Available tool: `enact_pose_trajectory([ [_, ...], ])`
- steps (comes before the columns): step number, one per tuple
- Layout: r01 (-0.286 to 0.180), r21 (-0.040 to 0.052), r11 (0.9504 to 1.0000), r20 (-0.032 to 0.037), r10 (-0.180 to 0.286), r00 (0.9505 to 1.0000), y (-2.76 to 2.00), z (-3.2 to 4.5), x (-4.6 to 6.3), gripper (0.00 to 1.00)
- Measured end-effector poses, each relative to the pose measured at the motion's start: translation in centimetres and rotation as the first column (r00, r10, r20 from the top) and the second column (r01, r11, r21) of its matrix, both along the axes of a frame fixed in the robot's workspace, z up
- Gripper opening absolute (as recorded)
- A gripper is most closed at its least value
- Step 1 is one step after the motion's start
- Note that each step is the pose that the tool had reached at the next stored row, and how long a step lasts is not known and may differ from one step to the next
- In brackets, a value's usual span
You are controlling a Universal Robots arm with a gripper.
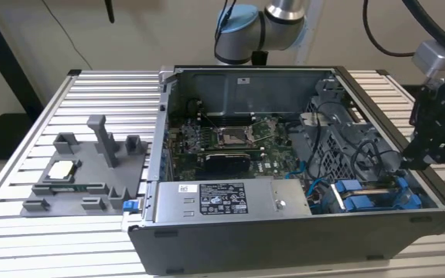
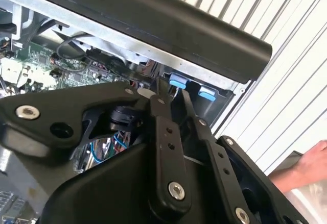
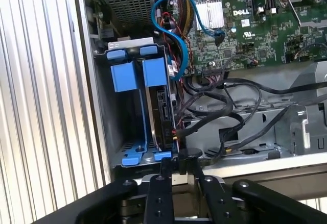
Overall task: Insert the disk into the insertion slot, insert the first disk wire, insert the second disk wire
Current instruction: 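Insert the second disk wire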
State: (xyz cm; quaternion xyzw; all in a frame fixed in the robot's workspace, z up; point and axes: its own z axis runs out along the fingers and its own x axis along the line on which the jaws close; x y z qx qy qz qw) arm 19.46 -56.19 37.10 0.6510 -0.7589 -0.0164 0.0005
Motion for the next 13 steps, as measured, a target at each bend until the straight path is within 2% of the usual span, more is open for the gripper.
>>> enact_pose_trajectory([
  [2,0.0,0.005,1.0,-0.0001,0.0,1.0,-0.04,-0.1,0.0,0.32],
  [3,0.0,0.0104,0.9999,-0.0001,0.0,1.0,-0.07,-0.16,0.0,0.38],
  [5,0.0,0.0216,0.9998,-0.0004,0.0,1.0,-0.1,-0.25,0.0,0.38],
  [6,0.003,0.0473,0.9989,-0.0013,-0.003,1.0,-0.1,-0.28,0.0,0.38],
  [8,0.005,0.072,0.9974,-0.0014,-0.005,1.0,-0.18,-0.33,0.0,0.38],
  [10,0.006,0.0858,0.9963,-0.0014,-0.006,1.0,-0.37,-0.46,0.0,0.38],
  [13,0.008,0.1003,0.9949,-0.0015,-0.008,1.0,-0.77,-0.73,0.0,0.38],
])
